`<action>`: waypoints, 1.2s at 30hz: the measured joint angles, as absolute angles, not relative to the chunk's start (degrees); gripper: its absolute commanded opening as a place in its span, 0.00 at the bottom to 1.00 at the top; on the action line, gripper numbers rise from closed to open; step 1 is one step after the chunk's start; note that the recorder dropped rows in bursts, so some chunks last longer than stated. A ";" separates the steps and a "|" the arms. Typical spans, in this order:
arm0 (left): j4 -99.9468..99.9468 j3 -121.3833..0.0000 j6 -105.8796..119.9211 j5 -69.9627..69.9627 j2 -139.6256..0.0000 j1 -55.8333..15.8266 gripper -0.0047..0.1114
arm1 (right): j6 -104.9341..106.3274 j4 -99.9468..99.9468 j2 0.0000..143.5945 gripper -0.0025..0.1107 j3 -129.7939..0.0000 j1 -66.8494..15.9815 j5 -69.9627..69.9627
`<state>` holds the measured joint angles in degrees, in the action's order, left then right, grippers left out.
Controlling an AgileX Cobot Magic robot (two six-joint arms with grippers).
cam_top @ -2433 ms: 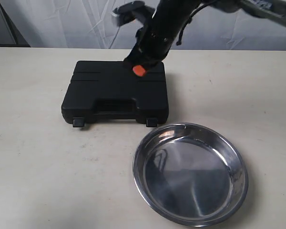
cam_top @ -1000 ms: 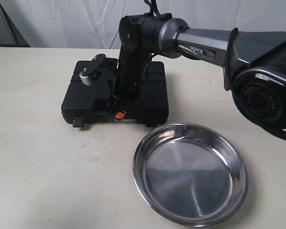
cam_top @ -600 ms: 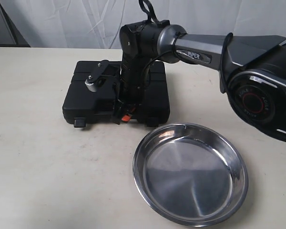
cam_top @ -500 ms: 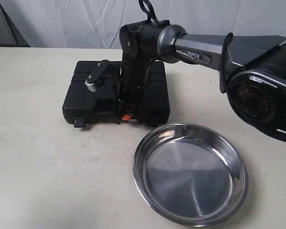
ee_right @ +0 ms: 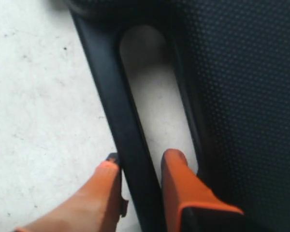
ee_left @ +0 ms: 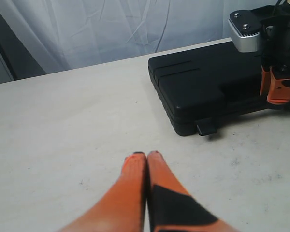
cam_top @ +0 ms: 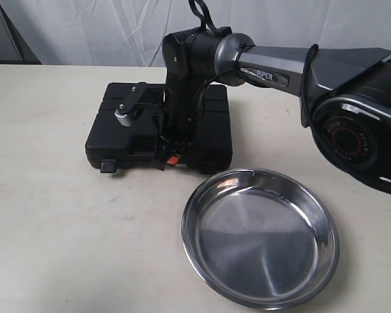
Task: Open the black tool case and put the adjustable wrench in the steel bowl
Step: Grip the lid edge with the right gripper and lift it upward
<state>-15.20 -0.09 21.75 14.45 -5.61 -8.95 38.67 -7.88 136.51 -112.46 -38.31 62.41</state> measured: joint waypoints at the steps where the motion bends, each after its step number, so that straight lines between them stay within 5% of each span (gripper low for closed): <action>1: -15.20 -0.09 21.75 14.45 -5.61 -8.95 0.04 | 38.67 -7.98 136.05 0.01 -112.46 -38.31 62.27; 36: -15.20 -0.09 21.75 14.45 -5.61 -8.95 0.04 | 35.56 -21.41 122.87 0.01 -112.46 -35.09 51.23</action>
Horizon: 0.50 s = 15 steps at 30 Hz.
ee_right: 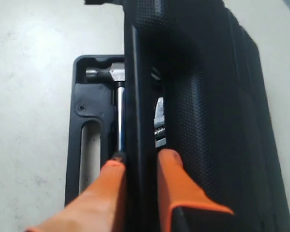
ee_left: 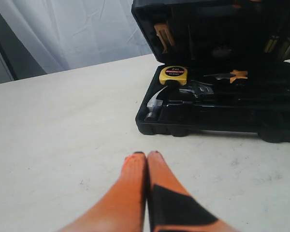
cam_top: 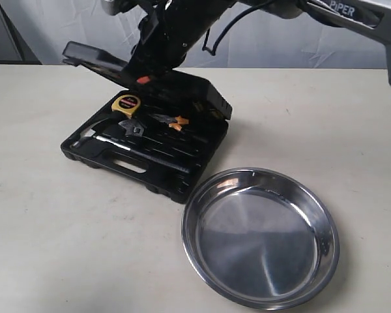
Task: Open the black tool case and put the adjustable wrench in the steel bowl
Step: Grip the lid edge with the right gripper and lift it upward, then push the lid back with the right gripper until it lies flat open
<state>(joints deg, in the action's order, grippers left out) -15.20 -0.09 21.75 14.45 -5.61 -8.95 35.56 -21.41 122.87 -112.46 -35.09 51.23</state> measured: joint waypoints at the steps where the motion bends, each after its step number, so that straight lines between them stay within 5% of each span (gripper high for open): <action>1: -15.20 -0.09 21.75 14.45 -5.61 -8.95 0.04 | 35.30 -21.66 122.61 0.01 -112.46 -34.39 50.66; 15: -15.20 -0.09 21.75 14.45 -5.61 -8.95 0.04 | 33.38 -21.30 121.67 0.01 -112.67 -23.64 43.19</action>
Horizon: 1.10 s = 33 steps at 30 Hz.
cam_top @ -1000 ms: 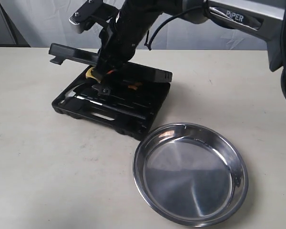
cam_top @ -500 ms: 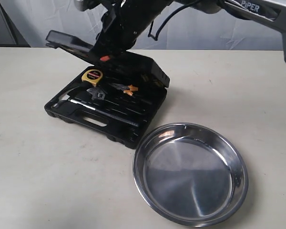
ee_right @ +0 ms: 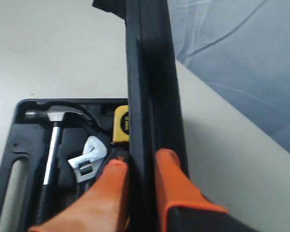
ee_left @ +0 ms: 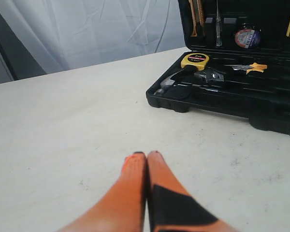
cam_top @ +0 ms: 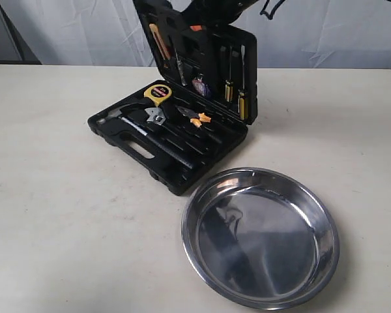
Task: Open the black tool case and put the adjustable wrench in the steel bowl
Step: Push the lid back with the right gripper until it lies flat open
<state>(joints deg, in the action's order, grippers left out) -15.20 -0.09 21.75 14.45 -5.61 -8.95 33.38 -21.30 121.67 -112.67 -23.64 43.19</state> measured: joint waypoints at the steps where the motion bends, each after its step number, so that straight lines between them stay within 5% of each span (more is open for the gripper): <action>1: -15.20 -0.09 21.75 14.45 -5.61 -8.95 0.04 | 33.38 -20.09 121.57 0.01 -112.67 -23.20 42.78; 16: -15.20 -0.09 21.75 14.45 -5.61 -8.95 0.04 | 26.63 -2.64 121.64 0.03 -113.09 -22.68 40.29; 18: -15.20 -0.09 21.75 14.45 -5.61 -8.95 0.04 | 26.53 -2.27 121.64 0.09 -113.09 -22.68 40.29; 23: -15.20 -0.09 21.75 14.45 -5.61 -8.95 0.04 | 25.34 2.18 122.13 0.48 -113.09 -22.57 40.08; 33: -15.20 -0.09 21.75 14.45 -5.61 -8.95 0.04 | 11.91 20.53 122.64 0.51 -112.54 -22.39 42.35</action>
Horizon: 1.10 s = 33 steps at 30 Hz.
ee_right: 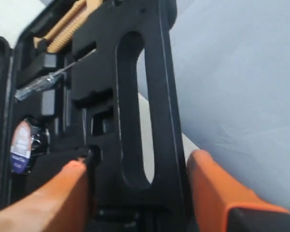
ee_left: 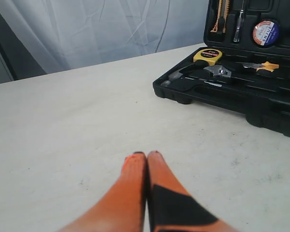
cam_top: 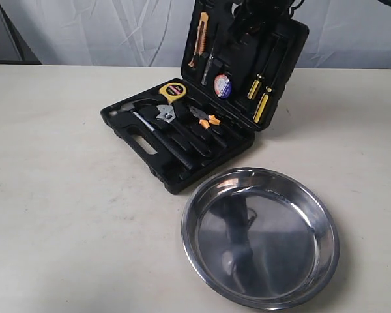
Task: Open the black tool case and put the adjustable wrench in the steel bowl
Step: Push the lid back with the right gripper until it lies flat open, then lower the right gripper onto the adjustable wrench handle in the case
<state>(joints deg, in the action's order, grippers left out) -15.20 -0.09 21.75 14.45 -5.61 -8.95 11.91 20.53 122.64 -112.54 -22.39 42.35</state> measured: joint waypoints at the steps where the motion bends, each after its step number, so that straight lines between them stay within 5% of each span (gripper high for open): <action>1: -15.20 -0.09 21.75 14.45 -5.61 -8.95 0.04 | 10.46 22.37 122.64 0.51 -112.54 -22.39 42.60; 9: -15.20 -0.09 21.75 14.45 -5.61 -8.95 0.04 | 2.97 29.20 121.29 0.50 -112.54 -22.34 43.34; 15: -15.20 -0.09 21.75 14.45 -5.61 -8.95 0.04 | -0.37 12.98 120.52 0.02 -112.54 -22.21 43.46; 26: -15.20 -0.09 21.75 14.45 -5.61 -8.95 0.04 | 36.57 -49.43 129.83 0.02 -112.54 -24.26 46.27; 33: -15.20 -0.09 21.75 14.45 -5.61 -8.95 0.04 | 41.90 -47.45 133.29 0.02 -112.54 -25.22 67.06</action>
